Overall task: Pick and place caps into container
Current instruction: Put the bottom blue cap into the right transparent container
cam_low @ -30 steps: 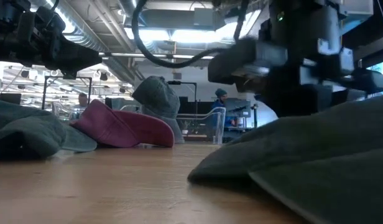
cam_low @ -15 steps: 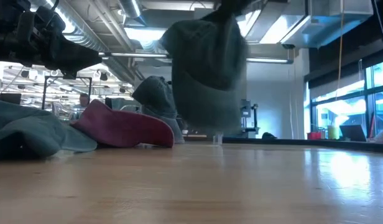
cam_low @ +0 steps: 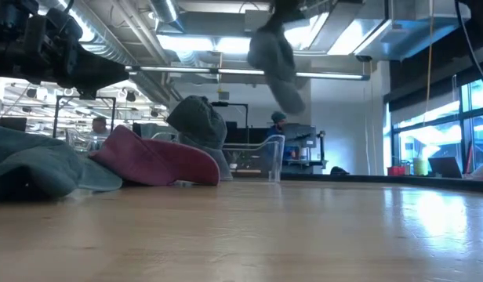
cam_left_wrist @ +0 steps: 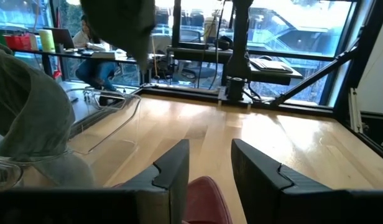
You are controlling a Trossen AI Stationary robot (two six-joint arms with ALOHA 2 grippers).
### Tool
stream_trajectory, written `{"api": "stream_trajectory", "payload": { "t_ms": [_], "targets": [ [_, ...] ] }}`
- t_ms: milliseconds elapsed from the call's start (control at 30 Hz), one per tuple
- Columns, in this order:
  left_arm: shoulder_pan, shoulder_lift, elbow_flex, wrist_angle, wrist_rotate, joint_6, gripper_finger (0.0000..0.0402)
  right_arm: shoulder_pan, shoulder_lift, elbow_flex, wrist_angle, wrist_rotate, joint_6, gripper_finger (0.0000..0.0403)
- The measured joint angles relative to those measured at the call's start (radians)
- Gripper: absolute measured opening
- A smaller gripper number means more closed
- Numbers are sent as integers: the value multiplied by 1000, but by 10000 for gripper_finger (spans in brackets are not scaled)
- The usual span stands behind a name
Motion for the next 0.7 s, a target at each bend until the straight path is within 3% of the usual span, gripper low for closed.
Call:
{"api": "stream_trajectory", "payload": {
  "t_ms": [133,267,433,533,700],
  "targets": [
    [0,0,0,1,-4,0,116,-145,-16,-45,182,-226,-161,42],
    [0,0,0,1,-4,0,116,-224,3,-65,265,-407,-211,43],
    [0,0,0,1,-7,0,116,-278,11,-162,312,-468,-235,48],
    [0,0,0,4,-22,0,116,-302,10,-244,353,-556,-235,42],
    [0,0,0,12,-70,0,116,-307,10,-419,577,-585,-237,48]
  ]
}}
